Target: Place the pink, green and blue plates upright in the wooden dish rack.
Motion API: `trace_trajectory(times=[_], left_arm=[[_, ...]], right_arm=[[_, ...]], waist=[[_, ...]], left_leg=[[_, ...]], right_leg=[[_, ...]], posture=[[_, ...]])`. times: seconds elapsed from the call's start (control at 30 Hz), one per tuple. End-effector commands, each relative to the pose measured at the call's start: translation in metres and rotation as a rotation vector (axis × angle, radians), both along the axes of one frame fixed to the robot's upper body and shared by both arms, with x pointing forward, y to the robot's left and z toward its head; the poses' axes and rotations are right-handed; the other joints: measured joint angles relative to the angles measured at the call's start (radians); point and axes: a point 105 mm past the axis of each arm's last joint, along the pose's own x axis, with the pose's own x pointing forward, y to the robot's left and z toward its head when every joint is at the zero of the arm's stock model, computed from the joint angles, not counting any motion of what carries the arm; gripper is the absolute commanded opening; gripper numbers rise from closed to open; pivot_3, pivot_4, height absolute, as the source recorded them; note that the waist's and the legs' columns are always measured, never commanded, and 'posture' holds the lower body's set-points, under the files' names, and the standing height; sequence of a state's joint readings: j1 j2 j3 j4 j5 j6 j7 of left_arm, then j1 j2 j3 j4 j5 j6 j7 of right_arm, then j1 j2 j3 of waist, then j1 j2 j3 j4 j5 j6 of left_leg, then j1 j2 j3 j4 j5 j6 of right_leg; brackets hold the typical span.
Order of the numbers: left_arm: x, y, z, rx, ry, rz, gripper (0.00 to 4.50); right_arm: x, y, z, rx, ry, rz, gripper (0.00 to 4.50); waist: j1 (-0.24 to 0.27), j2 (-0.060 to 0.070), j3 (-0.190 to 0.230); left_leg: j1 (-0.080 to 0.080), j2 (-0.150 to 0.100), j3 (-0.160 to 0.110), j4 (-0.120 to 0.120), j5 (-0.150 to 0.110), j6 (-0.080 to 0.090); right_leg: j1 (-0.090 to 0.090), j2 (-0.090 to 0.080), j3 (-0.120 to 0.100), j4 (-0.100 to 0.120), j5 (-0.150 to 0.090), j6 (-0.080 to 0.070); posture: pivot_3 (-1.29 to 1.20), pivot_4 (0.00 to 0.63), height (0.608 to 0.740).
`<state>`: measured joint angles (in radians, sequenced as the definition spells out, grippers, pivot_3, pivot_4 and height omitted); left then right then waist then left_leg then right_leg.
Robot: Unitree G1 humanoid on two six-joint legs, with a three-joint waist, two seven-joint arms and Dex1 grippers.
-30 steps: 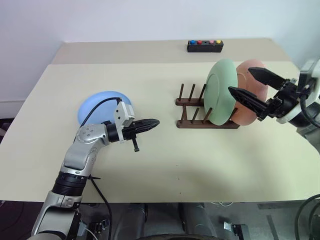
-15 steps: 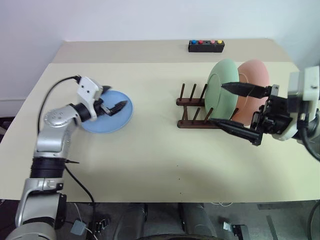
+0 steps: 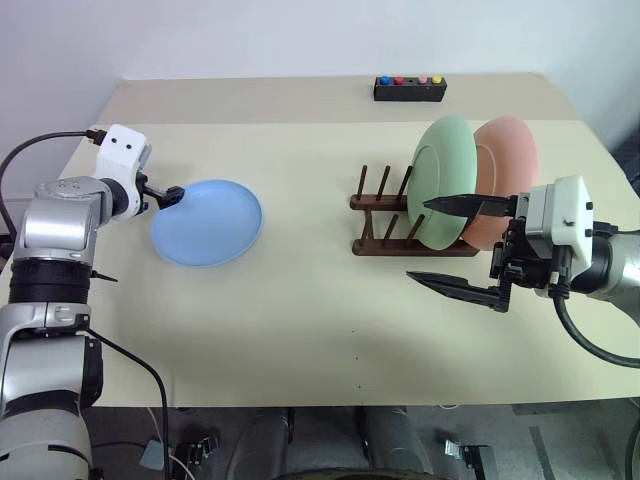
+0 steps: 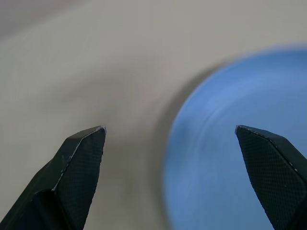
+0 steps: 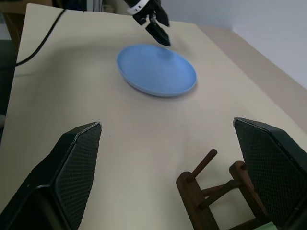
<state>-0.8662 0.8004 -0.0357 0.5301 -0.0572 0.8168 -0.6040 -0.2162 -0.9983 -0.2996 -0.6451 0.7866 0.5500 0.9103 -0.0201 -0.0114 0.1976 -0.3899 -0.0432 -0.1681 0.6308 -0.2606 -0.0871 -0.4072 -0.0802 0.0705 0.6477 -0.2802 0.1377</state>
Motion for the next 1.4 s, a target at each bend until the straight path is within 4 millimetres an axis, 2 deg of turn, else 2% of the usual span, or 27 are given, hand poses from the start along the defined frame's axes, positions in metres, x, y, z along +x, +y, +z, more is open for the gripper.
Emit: trace_trajectory(times=[0.03, 0.3, 0.4, 0.6, 0.7, 0.83, 0.87, 1.0, 1.13, 1.27, 1.4], left_arm=[[-0.002, 0.006, -0.012, -0.064, 0.092, 0.063, 4.43], [-0.002, -0.001, -0.035, -0.168, 0.190, 0.089, 4.43], [-0.001, -0.003, -0.041, -0.173, 0.203, 0.093, 3.12], [0.000, -0.007, -0.041, -0.189, 0.196, 0.084, 0.02], [0.003, -0.008, -0.035, -0.219, 0.151, 0.089, 0.02], [0.013, -0.019, -0.013, -0.312, -0.001, 0.044, 0.02], [0.015, -0.025, -0.004, -0.379, -0.055, 0.021, 0.02], [0.013, -0.050, 0.054, -0.640, -0.352, -0.149, 0.02], [0.008, -0.064, 0.082, -0.716, -0.480, -0.171, 0.02], [0.003, -0.106, 0.125, -0.815, -0.607, -0.276, 0.02], [0.001, -0.143, 0.140, -0.794, -0.625, -0.322, 0.02]], right_arm=[[-0.006, 0.006, 0.012, 0.000, -0.077, 0.031, 4.50], [-0.008, 0.007, 0.017, -0.012, -0.102, 0.043, 4.50], [-0.007, 0.006, 0.015, -0.019, -0.098, 0.043, 4.50], [-0.006, 0.006, 0.014, -0.016, -0.092, 0.041, 4.50], [-0.005, 0.005, 0.014, -0.019, -0.094, 0.034, 4.50], [-0.003, 0.004, 0.017, -0.021, -0.113, 0.027, 4.50], [-0.001, 0.004, 0.018, -0.022, -0.120, 0.024, 4.50], [0.005, 0.004, 0.024, -0.014, -0.174, -0.002, 4.50], [0.017, 0.005, 0.029, -0.048, -0.273, -0.039, 4.50], [0.031, 0.011, 0.033, -0.136, -0.431, -0.070, 4.50], [0.041, 0.026, 0.040, -0.205, -0.602, -0.082, 4.50]], waist=[[0.000, 0.000, 0.000], [0.004, -0.003, 0.001], [0.005, -0.003, 0.001], [0.006, -0.001, -0.001], [0.006, 0.000, -0.001], [0.007, 0.000, -0.001], [0.007, -0.001, -0.001], [0.006, -0.003, 0.000], [0.002, -0.005, 0.001], [0.007, -0.005, 0.001], [0.006, -0.005, 0.001]], left_leg=[[0.000, 0.000, 0.000, 0.000, 0.000, 0.000], [-0.001, 0.000, -0.001, 0.000, 0.000, 0.000], [0.000, 0.000, -0.001, 0.001, 0.000, -0.001], [0.001, 0.000, -0.001, 0.002, 0.001, -0.001], [0.002, 0.000, -0.001, 0.002, 0.001, -0.002], [0.002, 0.000, -0.001, 0.002, 0.001, -0.002], [0.002, 0.000, -0.001, 0.002, 0.001, -0.002], [-0.001, 0.000, -0.002, 0.003, 0.001, -0.002], [-0.002, 0.000, -0.002, 0.002, 0.001, -0.002], [-0.002, 0.000, -0.001, 0.003, 0.002, -0.003], [-0.002, -0.001, -0.001, 0.004, 0.002, -0.003]], right_leg=[[0.000, 0.000, 0.000, 0.000, 0.000, 0.000], [0.000, 0.000, -0.001, 0.000, 0.000, 0.000], [0.000, -0.001, -0.001, 0.001, 0.000, 0.000], [0.001, -0.001, -0.001, 0.002, 0.000, 0.000], [0.003, -0.001, -0.001, 0.002, 0.000, 0.000], [0.003, -0.001, -0.001, 0.002, 0.000, 0.000], [0.003, -0.001, -0.001, 0.002, 0.000, 0.000], [0.000, -0.001, -0.001, 0.002, 0.000, 0.000], [-0.002, -0.001, -0.001, 0.002, 0.001, -0.001], [-0.002, -0.001, -0.001, 0.003, 0.001, -0.001], [-0.001, -0.001, -0.001, 0.002, 0.002, 0.000]], posture=[[0.00, 0.150, 0.740], [0.00, 0.150, 0.740], [0.00, 0.150, 0.740], [0.00, 0.150, 0.740], [0.00, 0.150, 0.740], [0.00, 0.150, 0.740], [0.00, 0.150, 0.740], [0.00, 0.150, 0.740], [0.00, 0.150, 0.740], [0.00, 0.150, 0.740], [0.00, 0.150, 0.740]])
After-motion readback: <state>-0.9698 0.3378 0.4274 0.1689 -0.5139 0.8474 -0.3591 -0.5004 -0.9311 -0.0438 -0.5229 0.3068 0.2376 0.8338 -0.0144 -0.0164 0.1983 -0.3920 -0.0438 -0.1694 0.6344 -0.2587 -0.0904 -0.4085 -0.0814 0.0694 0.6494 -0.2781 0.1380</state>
